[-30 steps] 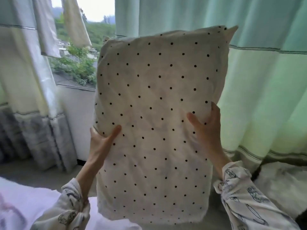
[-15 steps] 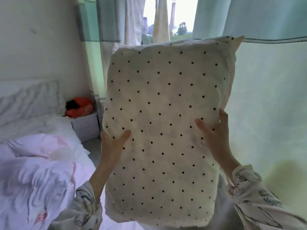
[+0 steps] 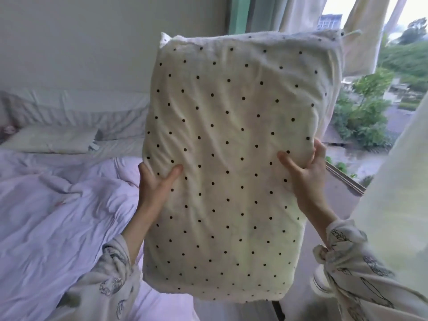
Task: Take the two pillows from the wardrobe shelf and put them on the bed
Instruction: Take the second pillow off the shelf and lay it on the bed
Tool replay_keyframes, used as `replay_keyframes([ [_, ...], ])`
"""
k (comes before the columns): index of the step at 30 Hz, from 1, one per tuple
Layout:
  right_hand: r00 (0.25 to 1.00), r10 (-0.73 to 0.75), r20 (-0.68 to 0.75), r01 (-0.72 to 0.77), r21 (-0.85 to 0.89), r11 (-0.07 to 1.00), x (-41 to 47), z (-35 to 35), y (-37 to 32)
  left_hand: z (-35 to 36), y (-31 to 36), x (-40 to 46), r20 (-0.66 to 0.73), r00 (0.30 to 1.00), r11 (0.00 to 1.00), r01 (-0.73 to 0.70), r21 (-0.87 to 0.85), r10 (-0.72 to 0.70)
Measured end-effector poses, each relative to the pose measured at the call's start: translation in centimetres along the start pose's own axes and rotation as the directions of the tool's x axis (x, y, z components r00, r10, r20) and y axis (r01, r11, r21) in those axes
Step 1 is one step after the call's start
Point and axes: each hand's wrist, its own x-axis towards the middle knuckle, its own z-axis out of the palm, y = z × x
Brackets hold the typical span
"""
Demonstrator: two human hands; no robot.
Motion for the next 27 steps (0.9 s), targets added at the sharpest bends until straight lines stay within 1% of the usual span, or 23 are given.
replay_keyframes([
  [2,0.998,0.003,0.065,-0.005,0.042,0.999,3.6,2.7,2.2,1.2,-1.4,2.9,-0.066,0.997,1.000,-0.029,0.001,0.029],
  [7,0.979,0.003,0.205,-0.024,0.100,0.995,12.3,9.9,7.4,3.2,-4.4,10.9,-0.220,0.975,0.997,-0.015,0.071,0.030],
  [9,0.966,0.017,0.258,-0.047,0.112,0.993,15.5,12.5,9.6,4.1,-5.5,13.7,-0.259,0.966,0.996,0.013,0.092,0.011],
  [14,0.944,0.046,0.327,-0.094,0.132,0.987,22.2,20.0,14.3,5.5,-8.4,20.8,-0.328,0.945,0.985,0.069,0.158,-0.014],
  [20,0.882,0.058,0.467,-0.142,0.148,0.979,30.5,31.8,21.0,6.1,-12.6,31.1,-0.463,0.886,0.968,0.137,0.212,-0.024],
  [27,0.825,0.009,0.564,-0.116,0.155,0.981,41.9,46.0,27.0,9.0,-16.3,44.6,-0.585,0.810,0.960,0.185,0.211,-0.028],
])
